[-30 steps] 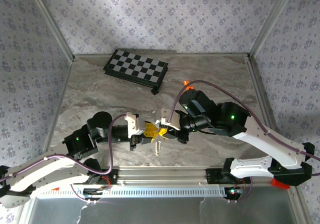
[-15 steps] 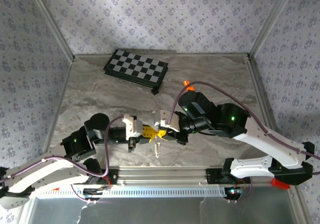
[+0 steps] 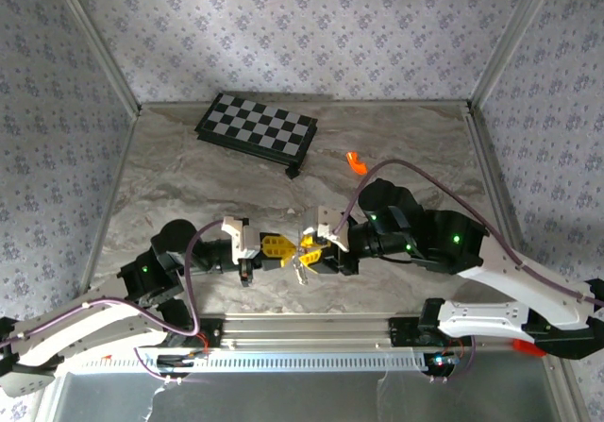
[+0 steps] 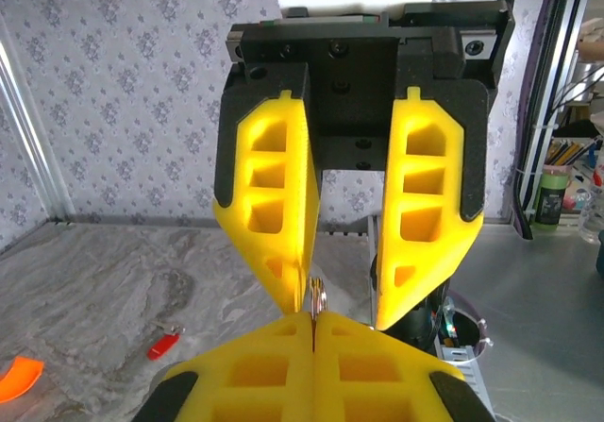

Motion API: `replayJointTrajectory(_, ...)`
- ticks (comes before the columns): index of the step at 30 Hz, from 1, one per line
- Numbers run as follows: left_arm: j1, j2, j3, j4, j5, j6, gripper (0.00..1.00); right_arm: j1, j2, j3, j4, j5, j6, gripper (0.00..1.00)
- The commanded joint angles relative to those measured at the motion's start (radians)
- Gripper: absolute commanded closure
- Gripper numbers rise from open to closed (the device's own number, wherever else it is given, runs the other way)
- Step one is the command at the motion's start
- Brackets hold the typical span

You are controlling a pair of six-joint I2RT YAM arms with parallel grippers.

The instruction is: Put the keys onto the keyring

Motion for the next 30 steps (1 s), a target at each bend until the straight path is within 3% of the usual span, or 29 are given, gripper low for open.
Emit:
replayJointTrajectory(1, 0.001, -0.001, -0.003, 0.129, 0.034, -0.02, 1.0, 0.0, -0.016, -0.007, 0.044, 0.013, 0.036, 0.7)
replayJointTrajectory(8, 0.001, 0.008, -0.003, 0.154, 0.051, -0.029, 1.0, -0.006, -0.028, -0.026, 0.061, 0.024, 0.041, 0.79)
replayJointTrajectory(17, 0.001, 0.029, -0.028, 0.254, 0.066, -0.052, 1.0, -0.011, -0.095, -0.085, 0.127, 0.03, 0.052, 0.78)
replayJointTrajectory(24, 0.001, 0.054, -0.019, 0.261, 0.082, -0.065, 1.0, -0.02, -0.133, -0.145, 0.179, 0.013, 0.072, 0.98)
replayJointTrajectory(30, 0.001, 0.051, 0.003, 0.198, 0.054, -0.05, 1.0, -0.025, -0.124, -0.131, 0.159, 0.042, 0.057, 1.0)
